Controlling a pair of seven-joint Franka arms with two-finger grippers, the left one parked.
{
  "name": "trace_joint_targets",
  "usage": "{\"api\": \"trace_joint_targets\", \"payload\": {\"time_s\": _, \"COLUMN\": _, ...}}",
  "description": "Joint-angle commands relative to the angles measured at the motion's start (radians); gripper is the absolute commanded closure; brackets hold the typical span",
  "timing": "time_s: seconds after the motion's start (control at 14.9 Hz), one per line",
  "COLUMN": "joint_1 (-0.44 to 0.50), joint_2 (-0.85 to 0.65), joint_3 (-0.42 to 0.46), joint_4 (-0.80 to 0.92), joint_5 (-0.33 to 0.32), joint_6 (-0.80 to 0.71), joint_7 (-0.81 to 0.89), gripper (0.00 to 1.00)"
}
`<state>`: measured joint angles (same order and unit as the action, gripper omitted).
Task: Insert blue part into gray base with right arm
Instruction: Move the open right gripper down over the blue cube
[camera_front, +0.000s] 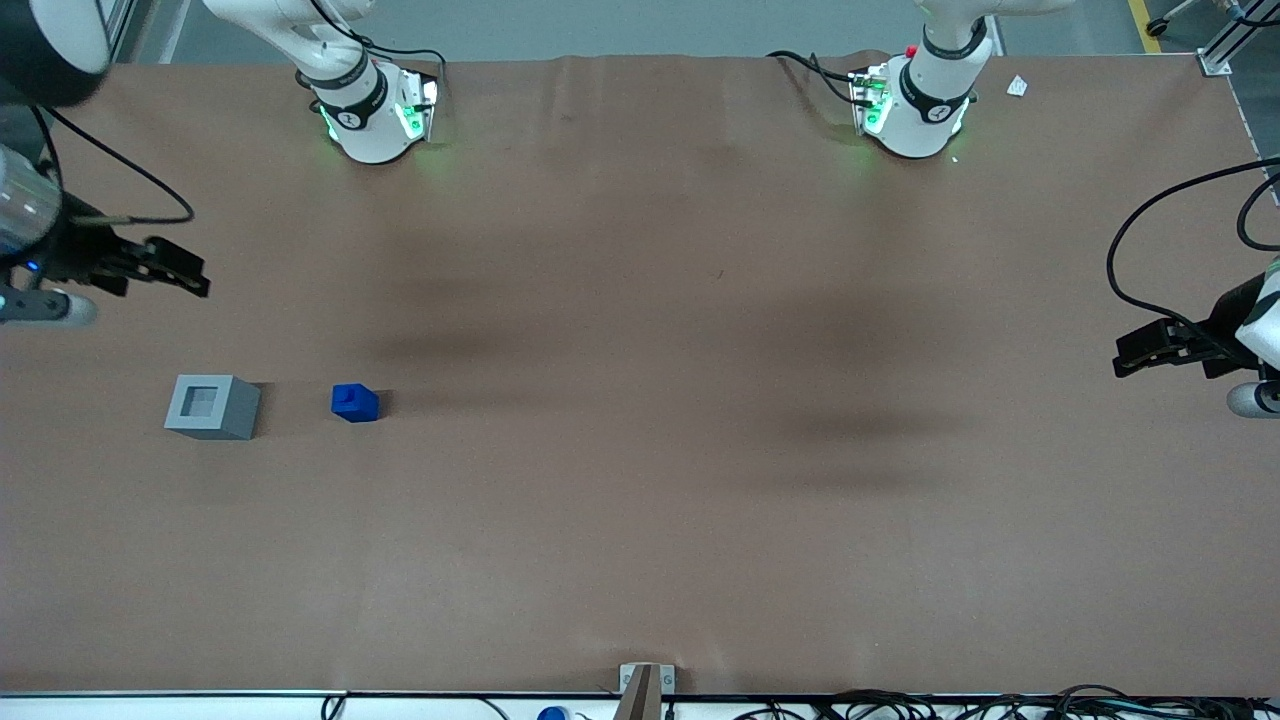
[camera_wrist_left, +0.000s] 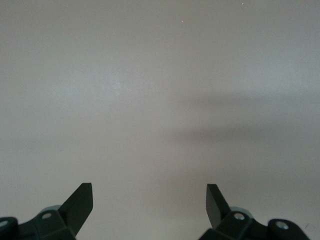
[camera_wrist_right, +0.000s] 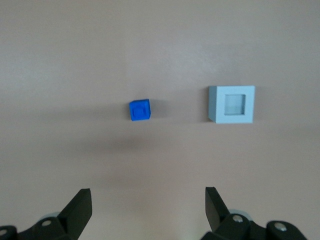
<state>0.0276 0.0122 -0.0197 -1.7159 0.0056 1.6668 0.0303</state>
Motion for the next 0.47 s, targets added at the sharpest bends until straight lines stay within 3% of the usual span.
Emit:
{"api": "trace_joint_targets", "payload": {"time_s": 0.0, "joint_1": 0.014, "joint_2": -0.015, "joint_3": -0.002, "joint_4": -0.099, "joint_5": -0.012, "joint_6": 0.103, "joint_7": 0.019, "gripper": 0.00}}
{"api": "trace_joint_targets", "payload": {"time_s": 0.4, "joint_1": 0.045, "joint_2": 0.070, "joint_3": -0.002, "joint_4": -0.168, "joint_5": -0.003, "joint_6": 0.272, "joint_7": 0.023, "gripper": 0.00}}
